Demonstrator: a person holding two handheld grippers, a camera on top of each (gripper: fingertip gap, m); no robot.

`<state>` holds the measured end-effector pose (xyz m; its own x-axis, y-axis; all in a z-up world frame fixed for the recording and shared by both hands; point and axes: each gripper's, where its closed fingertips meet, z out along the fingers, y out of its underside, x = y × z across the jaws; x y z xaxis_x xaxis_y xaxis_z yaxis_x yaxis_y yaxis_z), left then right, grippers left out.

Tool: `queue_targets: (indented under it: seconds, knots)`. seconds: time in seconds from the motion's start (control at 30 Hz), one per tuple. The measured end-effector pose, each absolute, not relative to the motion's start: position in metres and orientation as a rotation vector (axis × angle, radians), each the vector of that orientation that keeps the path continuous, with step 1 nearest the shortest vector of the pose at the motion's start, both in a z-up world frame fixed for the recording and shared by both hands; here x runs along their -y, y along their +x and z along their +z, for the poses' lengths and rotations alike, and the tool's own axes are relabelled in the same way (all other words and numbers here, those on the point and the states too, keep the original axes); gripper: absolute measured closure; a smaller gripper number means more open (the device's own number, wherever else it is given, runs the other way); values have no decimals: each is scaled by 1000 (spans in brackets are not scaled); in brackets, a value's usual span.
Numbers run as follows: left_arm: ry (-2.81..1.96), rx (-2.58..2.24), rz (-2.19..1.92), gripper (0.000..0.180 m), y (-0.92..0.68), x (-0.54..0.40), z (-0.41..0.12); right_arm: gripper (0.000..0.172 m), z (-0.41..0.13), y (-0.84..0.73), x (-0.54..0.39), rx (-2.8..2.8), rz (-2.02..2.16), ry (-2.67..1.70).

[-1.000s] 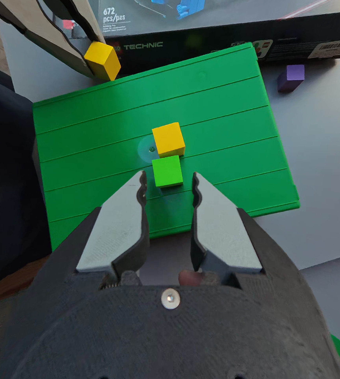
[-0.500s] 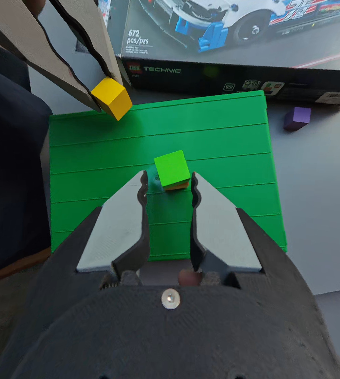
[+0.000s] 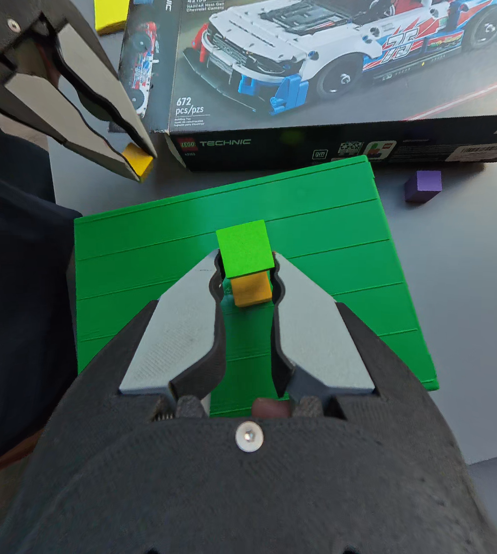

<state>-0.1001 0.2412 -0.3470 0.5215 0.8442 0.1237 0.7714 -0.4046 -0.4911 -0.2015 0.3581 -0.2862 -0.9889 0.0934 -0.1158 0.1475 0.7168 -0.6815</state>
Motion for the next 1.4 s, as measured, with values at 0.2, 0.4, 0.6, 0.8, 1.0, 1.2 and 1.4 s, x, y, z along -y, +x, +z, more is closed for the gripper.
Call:
queue_targets:
  seconds: [0.2,0.4,0.6,0.8,1.0,1.2,1.4]
  knots:
    - [-2335,1313,149,156,-82,-242,-374,143,-303,-204,-360,-2881,-1053,236]
    - [-2362,1326,108,156,-65,-239,-389,146,-288,-203,-343,-2843,-1165,252]
    - [-2392,1315,88,156,-52,-237,-400,142,-299,-201,-349,-2908,-1046,230]
    - [-2381,1303,62,156,-43,-239,-404,132,-296,-197,-355,-2879,-1027,299]
    - [-2389,1324,-16,153,-29,-234,-416,132,-286,-192,-364,-2873,-1051,419]
    - [-2436,1267,9,153,-23,-229,-417,137,-280,-168,-372,-2881,-1054,445]
    - [-2416,1097,183,154,-35,-233,-391,141,-269,-148,-366,-2782,-1117,517]
